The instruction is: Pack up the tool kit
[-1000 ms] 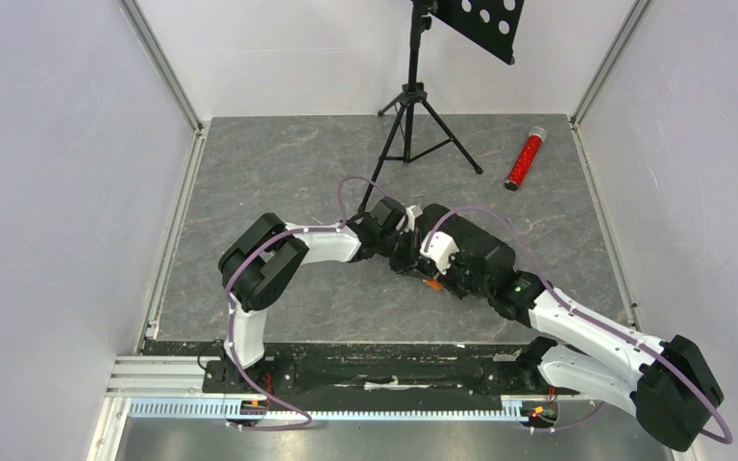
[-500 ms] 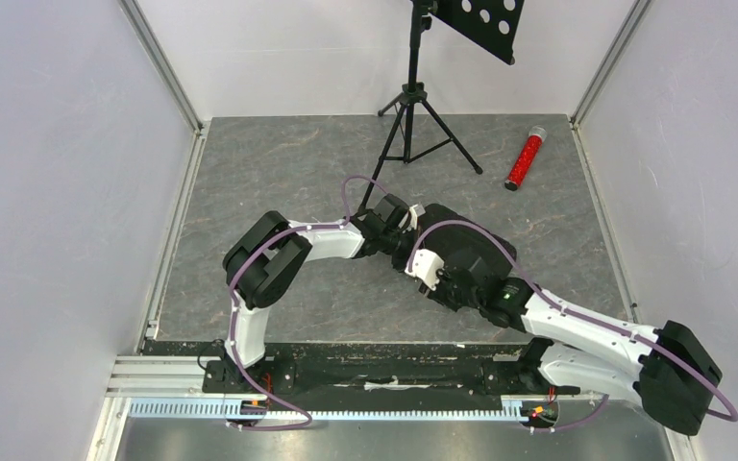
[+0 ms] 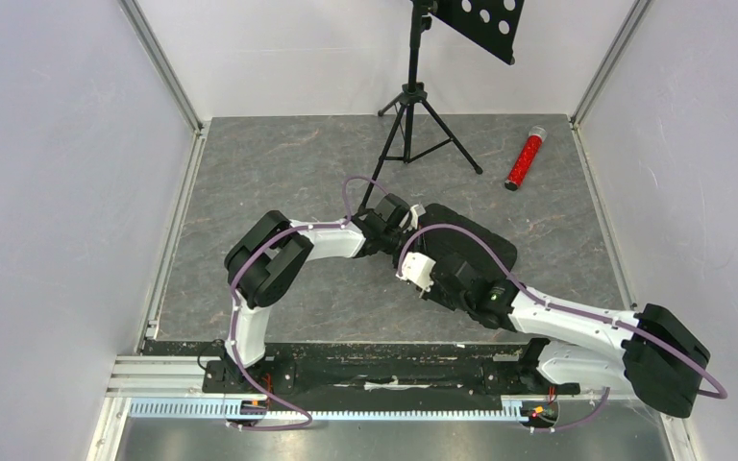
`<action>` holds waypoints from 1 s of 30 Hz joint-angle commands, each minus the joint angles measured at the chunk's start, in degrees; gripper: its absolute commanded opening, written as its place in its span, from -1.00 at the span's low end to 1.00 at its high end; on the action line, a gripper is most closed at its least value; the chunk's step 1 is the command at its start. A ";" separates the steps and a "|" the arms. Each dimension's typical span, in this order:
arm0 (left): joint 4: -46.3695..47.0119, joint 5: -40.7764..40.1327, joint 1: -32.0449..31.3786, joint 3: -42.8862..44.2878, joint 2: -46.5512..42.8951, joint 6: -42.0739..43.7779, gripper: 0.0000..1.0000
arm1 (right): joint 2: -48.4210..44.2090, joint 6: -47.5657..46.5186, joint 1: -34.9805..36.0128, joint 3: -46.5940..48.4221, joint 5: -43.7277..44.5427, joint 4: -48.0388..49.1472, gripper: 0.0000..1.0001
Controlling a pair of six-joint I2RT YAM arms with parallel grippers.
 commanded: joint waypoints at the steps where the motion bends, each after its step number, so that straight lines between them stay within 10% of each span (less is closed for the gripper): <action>1: 1.59 2.30 0.01 2.83 0.89 -2.47 -0.92 | 0.66 -0.21 0.70 0.69 0.50 4.08 -0.56; 16: 1.59 2.96 0.01 3.71 1.32 -3.07 -0.88 | 4.05 -0.34 1.92 1.10 3.25 2.27 -0.98; 30: 2.78 0.93 1.99 1.34 -2.58 -2.67 -0.26 | 1.25 1.93 -0.60 2.80 -2.20 1.01 -1.00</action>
